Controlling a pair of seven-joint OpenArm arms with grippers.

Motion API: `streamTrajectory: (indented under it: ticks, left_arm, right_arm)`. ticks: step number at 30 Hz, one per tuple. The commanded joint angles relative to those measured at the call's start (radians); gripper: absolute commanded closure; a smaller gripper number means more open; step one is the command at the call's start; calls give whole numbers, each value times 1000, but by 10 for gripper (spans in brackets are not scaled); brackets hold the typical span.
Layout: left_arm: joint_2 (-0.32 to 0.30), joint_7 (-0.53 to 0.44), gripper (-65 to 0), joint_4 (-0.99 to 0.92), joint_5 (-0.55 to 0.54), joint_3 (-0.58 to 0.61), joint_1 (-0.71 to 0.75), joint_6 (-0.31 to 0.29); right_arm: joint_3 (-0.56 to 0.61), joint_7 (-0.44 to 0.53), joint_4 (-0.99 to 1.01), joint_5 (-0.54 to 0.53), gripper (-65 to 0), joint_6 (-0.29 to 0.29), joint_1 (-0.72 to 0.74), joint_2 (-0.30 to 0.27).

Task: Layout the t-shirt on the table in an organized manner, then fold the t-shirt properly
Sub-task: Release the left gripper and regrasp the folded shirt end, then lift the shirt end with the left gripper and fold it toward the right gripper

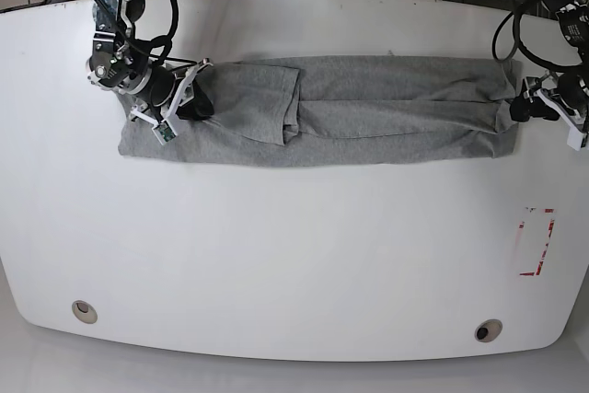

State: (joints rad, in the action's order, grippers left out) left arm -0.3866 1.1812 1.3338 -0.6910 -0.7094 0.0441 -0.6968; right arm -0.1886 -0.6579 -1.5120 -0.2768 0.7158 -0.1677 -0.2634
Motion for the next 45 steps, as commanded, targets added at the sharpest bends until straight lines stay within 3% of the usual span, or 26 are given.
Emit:
streamTrajectory:
  ticks: [1, 15, 18, 23, 25, 29, 38, 45]
  left_arm:
    - [-22, -22, -478, 11, -28, 38, -19, -1]
    - [16, -22, -462, -69, -20, 113, -23, -1]
    - [15, -24, -367, -70, -20, 168, -22, -1]
    - [15, -25, -86, -64, -20, 262, -17, -1]
    - [16, -25, -38, -63, -11, 287, -22, -1]
    - [22, -25, -36, 5, 31, 277, -22, -1]
    - [56, -17, -36, 415, 112, 282, 43, -1]
    - [56, 56, -36, 643, 116, 411, 56, -1]
  right_arm:
    - [1, -99, 8, 83, -87, -18, -13, -12]
    - [-1, -99, 8, 83, -87, -18, -13, -12]
    - [-2, -99, 8, 81, -87, -18, -13, -12]
    - [-4, -99, 8, 43, -87, -18, -13, -12]
    - [-4, -99, 8, 15, -87, -18, -13, -12]
    - [-4, -99, 8, 0, -87, -18, -11, -14]
    - [-4, -99, 9, 1, -87, -18, -11, -14]
    - [-4, -99, 9, 1, -87, -18, -13, -15]
